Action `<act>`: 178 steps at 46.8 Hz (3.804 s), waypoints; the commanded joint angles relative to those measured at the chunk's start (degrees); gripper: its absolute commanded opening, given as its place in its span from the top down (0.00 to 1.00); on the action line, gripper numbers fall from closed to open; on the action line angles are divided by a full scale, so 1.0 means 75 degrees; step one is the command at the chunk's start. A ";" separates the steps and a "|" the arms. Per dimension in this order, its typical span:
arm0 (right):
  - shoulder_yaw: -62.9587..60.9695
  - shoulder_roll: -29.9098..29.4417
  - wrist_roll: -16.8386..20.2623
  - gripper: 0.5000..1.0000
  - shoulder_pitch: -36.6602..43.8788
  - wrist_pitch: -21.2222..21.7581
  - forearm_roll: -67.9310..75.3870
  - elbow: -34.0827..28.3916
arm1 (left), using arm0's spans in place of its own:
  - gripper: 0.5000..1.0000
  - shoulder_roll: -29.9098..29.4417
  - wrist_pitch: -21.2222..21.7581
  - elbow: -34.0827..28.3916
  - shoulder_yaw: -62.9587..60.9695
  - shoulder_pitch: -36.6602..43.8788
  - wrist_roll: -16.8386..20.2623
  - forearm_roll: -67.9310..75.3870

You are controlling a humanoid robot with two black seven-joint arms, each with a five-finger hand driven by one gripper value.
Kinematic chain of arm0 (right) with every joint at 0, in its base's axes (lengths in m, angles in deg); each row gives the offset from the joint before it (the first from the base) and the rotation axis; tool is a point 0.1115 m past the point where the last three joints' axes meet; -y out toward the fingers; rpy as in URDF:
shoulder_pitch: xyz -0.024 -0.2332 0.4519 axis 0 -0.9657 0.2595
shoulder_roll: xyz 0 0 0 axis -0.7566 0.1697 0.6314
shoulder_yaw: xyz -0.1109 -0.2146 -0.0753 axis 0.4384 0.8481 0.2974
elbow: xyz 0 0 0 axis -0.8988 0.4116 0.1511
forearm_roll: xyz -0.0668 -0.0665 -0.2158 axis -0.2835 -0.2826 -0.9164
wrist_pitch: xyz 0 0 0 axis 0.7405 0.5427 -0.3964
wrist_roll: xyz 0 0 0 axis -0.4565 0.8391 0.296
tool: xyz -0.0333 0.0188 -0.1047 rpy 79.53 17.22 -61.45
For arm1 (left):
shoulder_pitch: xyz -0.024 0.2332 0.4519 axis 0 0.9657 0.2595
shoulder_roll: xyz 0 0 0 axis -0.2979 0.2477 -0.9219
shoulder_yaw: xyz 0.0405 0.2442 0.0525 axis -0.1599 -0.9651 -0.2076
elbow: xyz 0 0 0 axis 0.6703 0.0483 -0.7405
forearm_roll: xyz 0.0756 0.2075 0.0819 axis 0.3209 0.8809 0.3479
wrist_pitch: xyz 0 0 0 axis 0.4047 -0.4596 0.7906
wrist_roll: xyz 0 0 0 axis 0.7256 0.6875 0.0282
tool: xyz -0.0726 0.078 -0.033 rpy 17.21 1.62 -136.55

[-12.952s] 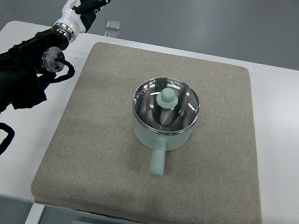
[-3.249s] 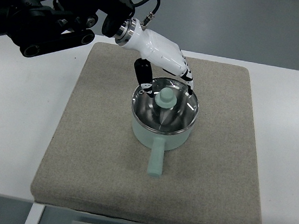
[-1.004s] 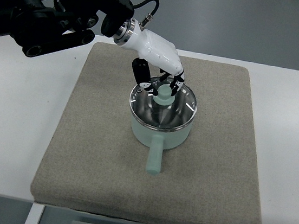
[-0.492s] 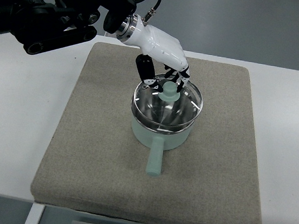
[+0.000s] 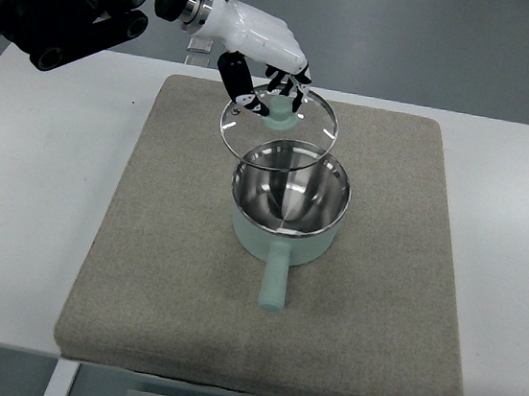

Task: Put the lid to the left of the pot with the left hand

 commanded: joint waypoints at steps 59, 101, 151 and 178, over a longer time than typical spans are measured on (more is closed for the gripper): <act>0.0000 0.0000 0.0000 0.15 0.0000 0.0005 0.0000 0.0000 | 1.00 -0.0679 0.0685 -0.1374 -0.0038 0.1997 -0.0001 -0.0528; 0.0000 0.0000 0.0000 0.15 0.0000 0.0005 0.0000 0.0000 | 1.00 -0.0304 0.0931 -0.1585 -0.0073 0.2384 -0.0001 -0.0621; 0.0000 0.0000 0.0000 0.15 0.0000 -0.0007 0.0000 0.0000 | 0.01 -0.0433 0.1611 -0.1725 0.0618 0.2326 -0.0001 -0.3162; 0.0000 0.0000 0.0000 0.15 0.0000 -0.0007 0.0000 0.0000 | 0.01 -0.0410 0.1611 -0.3800 0.1755 0.2361 -0.0001 -1.0194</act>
